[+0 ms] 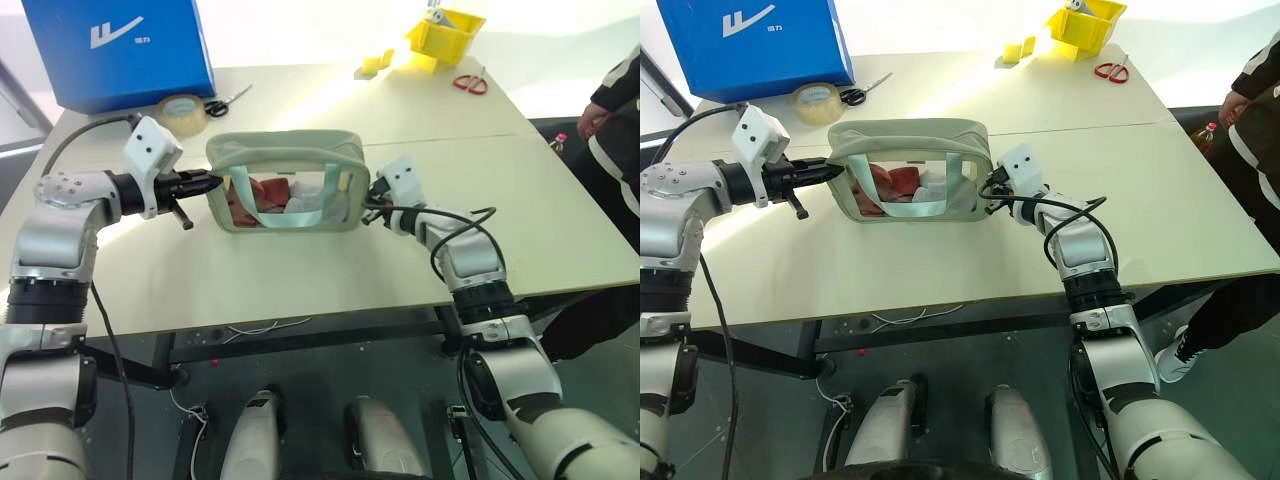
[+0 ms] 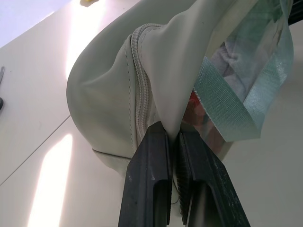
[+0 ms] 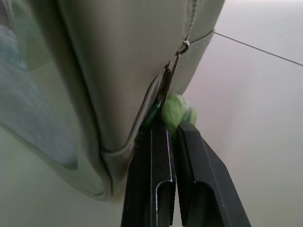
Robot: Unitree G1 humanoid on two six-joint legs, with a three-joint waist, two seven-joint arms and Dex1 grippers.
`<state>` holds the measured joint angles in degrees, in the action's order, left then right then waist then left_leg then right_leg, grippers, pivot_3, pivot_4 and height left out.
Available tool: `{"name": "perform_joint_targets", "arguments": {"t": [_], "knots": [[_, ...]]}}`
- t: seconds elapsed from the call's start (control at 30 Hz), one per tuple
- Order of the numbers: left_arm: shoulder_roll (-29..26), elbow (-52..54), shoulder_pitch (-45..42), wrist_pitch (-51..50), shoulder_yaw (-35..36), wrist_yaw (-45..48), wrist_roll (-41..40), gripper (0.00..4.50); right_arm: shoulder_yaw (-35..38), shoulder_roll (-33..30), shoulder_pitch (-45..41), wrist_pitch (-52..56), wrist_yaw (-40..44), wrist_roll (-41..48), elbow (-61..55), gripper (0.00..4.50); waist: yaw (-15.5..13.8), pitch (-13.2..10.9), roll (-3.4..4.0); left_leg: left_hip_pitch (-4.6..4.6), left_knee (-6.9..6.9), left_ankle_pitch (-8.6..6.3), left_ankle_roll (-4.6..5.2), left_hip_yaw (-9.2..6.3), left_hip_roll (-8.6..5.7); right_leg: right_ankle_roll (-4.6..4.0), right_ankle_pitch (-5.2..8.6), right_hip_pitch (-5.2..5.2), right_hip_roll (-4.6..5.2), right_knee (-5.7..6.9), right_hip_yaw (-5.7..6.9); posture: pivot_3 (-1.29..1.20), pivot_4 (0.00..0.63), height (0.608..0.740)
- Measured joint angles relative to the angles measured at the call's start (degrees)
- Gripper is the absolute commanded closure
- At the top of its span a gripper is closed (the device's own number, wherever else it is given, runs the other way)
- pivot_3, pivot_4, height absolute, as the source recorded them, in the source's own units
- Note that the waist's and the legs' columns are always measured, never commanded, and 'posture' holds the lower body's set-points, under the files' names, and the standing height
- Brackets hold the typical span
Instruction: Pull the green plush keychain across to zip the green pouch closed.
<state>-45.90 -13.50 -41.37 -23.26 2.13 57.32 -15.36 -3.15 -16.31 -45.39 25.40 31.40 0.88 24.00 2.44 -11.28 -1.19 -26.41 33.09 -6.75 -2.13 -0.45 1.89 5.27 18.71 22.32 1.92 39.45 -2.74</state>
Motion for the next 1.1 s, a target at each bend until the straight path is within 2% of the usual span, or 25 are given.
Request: {"name": "perform_joint_targets", "arguments": {"t": [0.13,0.17,0.23,0.43,0.53,0.63,0.73,0.83,0.87,0.97,1.1], "knots": [[-0.01,0.46,0.23,-0.05,0.02,-0.09,-0.03,4.50,-1.20,-1.78,-0.01,-2.71,0.92,-0.85,1.83,4.47,0.03,0.00,0.00,0.00,0.00,0.00,0.00,0.00,0.00,0.00,0.00,0.00,0.00,0.00,0.00,0.00,0.150,0.740],[-0.02,0.91,0.54,-0.09,0.08,-0.15,-0.08,4.50,-1.13,-2.52,-0.07,-2.73,1.63,-0.66,1.82,4.17,0.02,0.00,0.00,0.00,0.00,0.00,0.00,0.00,0.00,0.00,0.00,0.00,0.00,0.00,0.00,0.00,0.150,0.740],[-0.02,1.46,1.05,-0.24,0.41,-0.28,-0.15,4.50,-0.74,-4.22,-0.25,-1.84,3.71,0.28,1.28,3.44,-0.02,0.00,0.00,0.00,0.00,0.00,0.00,-0.01,0.01,0.00,0.00,0.00,0.00,0.00,0.00,0.00,0.150,0.740],[-0.03,2.29,1.59,-0.68,0.89,-0.59,-0.17,4.50,-0.01,-12.10,-3.72,0.90,9.73,2.47,-1.32,0.22,0.00,-0.02,0.03,-0.01,0.00,0.00,0.00,0.00,0.01,0.00,0.00,0.04,0.00,0.00,-0.01,0.00,0.150,0.740],[-0.03,2.39,1.62,-0.97,0.91,-0.57,-0.18,4.50,0.89,-17.69,-7.55,1.26,13.97,3.19,-1.88,0.10,-0.01,-0.02,0.03,-0.01,-0.03,0.00,0.00,0.01,0.01,0.00,0.00,0.04,0.00,-0.03,-0.01,0.00,0.150,0.740],[-0.20,2.40,1.60,-2.49,1.53,0.03,-1.37,3.37,1.50,-23.97,-8.44,3.98,24.29,7.87,-5.91,0.00,-0.02,-0.02,0.03,-0.02,-0.03,-0.01,0.01,0.01,0.02,-0.01,0.00,0.04,0.00,-0.05,-0.01,0.00,0.150,0.740],[-1.13,2.46,1.43,-7.14,3.80,1.57,-5.04,1.93,1.75,-27.36,-8.30,7.96,33.37,13.99,-12.36,0.00,0.32,-0.03,0.04,-0.01,-0.03,-0.01,0.01,0.02,0.07,-0.02,0.00,0.06,-0.04,-0.03,-0.02,0.00,0.150,0.740],[-3.73,3.09,1.14,-12.34,7.01,3.77,-9.81,0.38,1.96,-27.02,-8.00,11.19,36.05,18.57,-17.51,0.00,0.61,-0.03,0.03,-0.02,-0.04,-0.02,0.02,0.01,0.14,-0.03,-0.01,0.09,-0.10,-0.03,-0.03,0.00,0.150,0.740],[-5.51,3.05,1.14,-14.22,8.73,4.44,-11.32,0.03,1.95,-26.39,-7.65,12.02,36.10,19.77,-19.16,0.00,0.76,-0.03,0.03,-0.03,-0.05,-0.02,0.02,0.01,0.15,-0.04,-0.01,0.10,-0.10,-0.03,-0.03,0.00,0.150,0.740],[-9.84,3.09,1.12,-17.92,13.15,5.20,-14.12,0.03,1.83,-25.31,-6.56,13.18,35.44,21.00,-20.92,0.00,0.60,-0.03,0.04,-0.02,-0.03,-0.02,0.01,0.01,0.14,-0.04,-0.01,0.09,-0.08,-0.03,-0.03,0.00,0.150,0.740],[-12.82,3.35,2.53,-21.23,16.61,4.92,-16.32,0.03,1.82,-24.81,-6.48,13.37,33.50,21.41,-21.13,0.00,-0.12,-0.03,0.03,-0.03,-0.02,-0.02,0.01,0.03,0.13,-0.05,0.00,0.08,0.00,-0.08,-0.02,0.00,0.150,0.740]]}}
